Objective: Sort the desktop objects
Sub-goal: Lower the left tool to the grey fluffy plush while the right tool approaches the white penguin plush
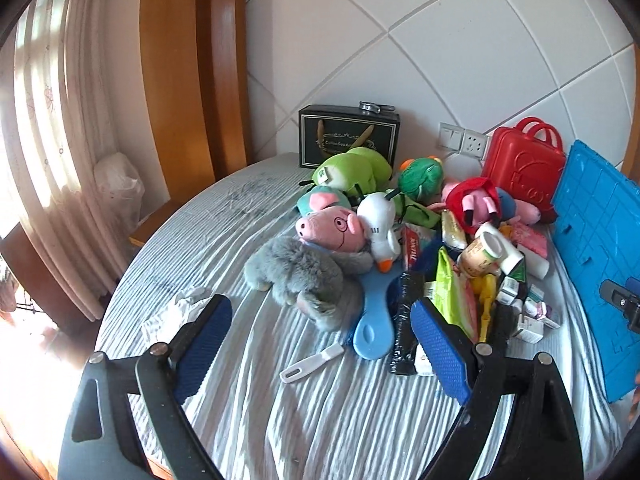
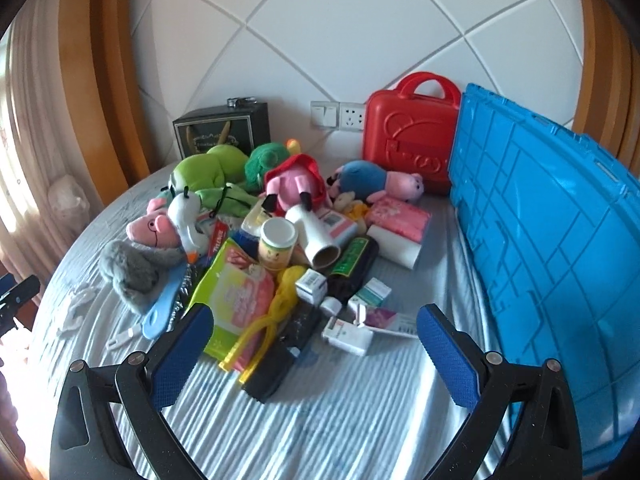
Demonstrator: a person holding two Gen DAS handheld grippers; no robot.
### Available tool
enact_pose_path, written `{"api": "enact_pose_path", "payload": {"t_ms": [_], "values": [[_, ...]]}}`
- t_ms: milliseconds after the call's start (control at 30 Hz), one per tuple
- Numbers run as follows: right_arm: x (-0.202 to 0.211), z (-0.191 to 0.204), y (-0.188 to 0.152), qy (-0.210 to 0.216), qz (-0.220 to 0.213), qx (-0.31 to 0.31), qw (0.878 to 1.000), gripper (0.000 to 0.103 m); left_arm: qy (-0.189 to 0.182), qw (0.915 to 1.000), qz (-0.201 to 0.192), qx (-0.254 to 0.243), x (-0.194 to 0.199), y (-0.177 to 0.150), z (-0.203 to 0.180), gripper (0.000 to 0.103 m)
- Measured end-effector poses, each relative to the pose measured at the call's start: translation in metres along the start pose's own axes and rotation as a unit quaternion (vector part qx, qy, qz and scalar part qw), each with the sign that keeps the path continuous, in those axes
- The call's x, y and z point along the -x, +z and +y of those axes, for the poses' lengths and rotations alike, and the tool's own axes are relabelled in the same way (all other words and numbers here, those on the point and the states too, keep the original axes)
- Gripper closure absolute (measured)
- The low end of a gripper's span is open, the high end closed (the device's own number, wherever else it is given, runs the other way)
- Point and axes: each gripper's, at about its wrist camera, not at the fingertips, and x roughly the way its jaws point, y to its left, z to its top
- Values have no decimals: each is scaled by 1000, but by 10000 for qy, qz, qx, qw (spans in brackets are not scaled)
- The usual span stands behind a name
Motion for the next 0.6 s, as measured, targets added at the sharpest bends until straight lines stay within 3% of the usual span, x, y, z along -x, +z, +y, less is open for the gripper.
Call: {"api": "enact_pose_path", "payload": {"t_ms": [333, 600], "values": [[-66, 0, 3, 509, 504, 188, 9973, 0, 469, 9983, 335, 57, -28, -3, 1, 11], [-85, 20, 8, 657, 673, 331, 9950, 0, 841, 9953, 414, 244, -40, -2, 49, 11]]}}
